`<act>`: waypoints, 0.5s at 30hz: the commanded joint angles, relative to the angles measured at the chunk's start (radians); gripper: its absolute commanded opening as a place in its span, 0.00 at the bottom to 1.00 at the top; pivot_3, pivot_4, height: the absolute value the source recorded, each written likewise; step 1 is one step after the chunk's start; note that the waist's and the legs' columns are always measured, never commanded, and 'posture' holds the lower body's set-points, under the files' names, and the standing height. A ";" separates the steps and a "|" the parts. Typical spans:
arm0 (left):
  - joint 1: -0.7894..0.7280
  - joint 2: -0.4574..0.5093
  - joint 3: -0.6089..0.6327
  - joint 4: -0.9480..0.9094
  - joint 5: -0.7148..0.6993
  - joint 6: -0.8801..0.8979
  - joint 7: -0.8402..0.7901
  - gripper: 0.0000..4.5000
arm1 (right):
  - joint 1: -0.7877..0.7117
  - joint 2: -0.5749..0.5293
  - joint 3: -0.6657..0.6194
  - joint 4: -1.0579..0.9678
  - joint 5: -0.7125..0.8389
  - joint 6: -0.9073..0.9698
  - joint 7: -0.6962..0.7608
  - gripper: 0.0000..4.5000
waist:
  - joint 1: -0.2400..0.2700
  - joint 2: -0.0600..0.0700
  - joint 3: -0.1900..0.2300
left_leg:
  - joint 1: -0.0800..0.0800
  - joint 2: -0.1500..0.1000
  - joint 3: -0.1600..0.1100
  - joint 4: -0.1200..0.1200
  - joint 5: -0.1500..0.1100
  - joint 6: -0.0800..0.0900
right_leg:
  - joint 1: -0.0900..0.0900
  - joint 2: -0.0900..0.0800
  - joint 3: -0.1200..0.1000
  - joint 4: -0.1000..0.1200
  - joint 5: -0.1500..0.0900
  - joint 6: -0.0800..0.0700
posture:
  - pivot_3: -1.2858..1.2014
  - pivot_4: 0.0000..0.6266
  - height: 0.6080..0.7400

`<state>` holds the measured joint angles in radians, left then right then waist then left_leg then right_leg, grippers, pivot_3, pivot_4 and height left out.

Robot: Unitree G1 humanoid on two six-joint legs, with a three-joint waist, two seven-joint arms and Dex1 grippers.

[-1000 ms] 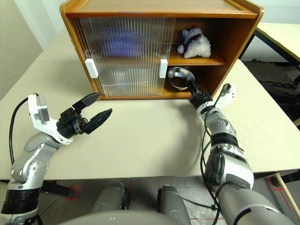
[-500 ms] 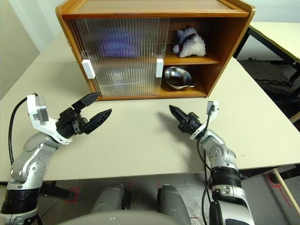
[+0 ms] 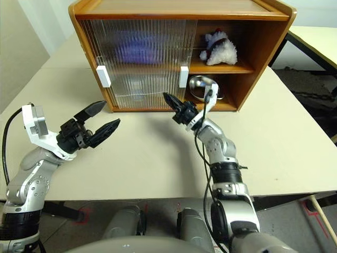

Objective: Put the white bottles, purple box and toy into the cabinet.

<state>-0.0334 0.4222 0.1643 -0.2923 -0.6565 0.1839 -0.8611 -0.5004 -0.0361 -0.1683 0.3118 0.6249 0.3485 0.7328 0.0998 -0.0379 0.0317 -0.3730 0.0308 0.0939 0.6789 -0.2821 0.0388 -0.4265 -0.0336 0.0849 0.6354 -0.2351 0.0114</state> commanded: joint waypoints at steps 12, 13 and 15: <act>-0.014 0.000 -0.012 0.021 0.018 -0.006 -0.001 1.00 | -0.050 0.060 -0.073 0.055 0.000 -0.134 -0.096 0.00 | -0.003 -0.001 -0.001 | 0.000 0.000 0.000 0.000 0.001 0.001 | 0.000 0.001 0.000 0.001 -0.001 -0.001 | 0.62 0.00 1.00; -0.013 -0.001 -0.013 0.019 0.018 -0.005 0.001 1.00 | -0.054 0.060 -0.077 0.060 0.002 -0.139 -0.098 0.00 | -0.003 -0.001 -0.001 | 0.000 0.000 0.000 0.000 0.001 0.001 | 0.000 0.001 0.000 0.001 -0.001 -0.001 | 0.62 0.00 1.00; -0.010 -0.004 -0.015 0.017 0.018 -0.006 0.001 1.00 | -0.060 0.059 -0.081 0.069 0.004 -0.146 -0.101 0.00 | -0.003 -0.001 -0.001 | 0.000 0.000 0.000 0.000 0.001 0.001 | 0.000 0.001 0.000 0.001 -0.001 -0.001 | 0.62 0.00 1.00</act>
<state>-0.0394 0.4181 0.1587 -0.2893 -0.6514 0.1834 -0.8610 -0.5466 0.0227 -0.2376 0.3621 0.6250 0.2213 0.6425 0.0971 -0.0392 0.0308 -0.3727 0.0309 0.0939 0.6791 -0.2810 0.0395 -0.4265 -0.0332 0.0847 0.6364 -0.2358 0.0104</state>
